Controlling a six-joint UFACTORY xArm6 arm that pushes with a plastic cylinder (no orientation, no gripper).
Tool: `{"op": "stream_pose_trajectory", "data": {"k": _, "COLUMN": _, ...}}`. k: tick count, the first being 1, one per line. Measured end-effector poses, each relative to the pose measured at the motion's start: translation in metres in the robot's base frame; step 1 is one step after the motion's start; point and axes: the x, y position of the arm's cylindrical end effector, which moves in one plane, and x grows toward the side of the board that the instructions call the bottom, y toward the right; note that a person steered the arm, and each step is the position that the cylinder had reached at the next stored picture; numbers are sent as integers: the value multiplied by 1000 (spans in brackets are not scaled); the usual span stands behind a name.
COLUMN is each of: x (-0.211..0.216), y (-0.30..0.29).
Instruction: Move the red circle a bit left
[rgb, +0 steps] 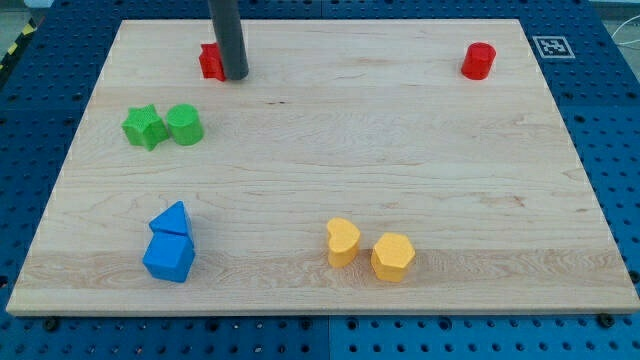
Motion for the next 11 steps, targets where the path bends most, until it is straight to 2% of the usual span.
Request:
{"op": "stream_pose_trajectory", "data": {"k": 1, "x": -14, "y": -26}}
{"op": "stream_pose_trajectory", "data": {"k": 2, "x": -27, "y": -9}}
{"op": "stream_pose_trajectory", "data": {"k": 4, "x": -50, "y": 117}}
{"op": "stream_pose_trajectory", "data": {"k": 8, "x": -46, "y": 374}}
{"op": "stream_pose_trajectory", "data": {"k": 9, "x": 5, "y": 389}}
{"op": "stream_pose_trajectory", "data": {"k": 10, "x": 8, "y": 333}}
{"op": "stream_pose_trajectory", "data": {"k": 11, "x": -17, "y": 316}}
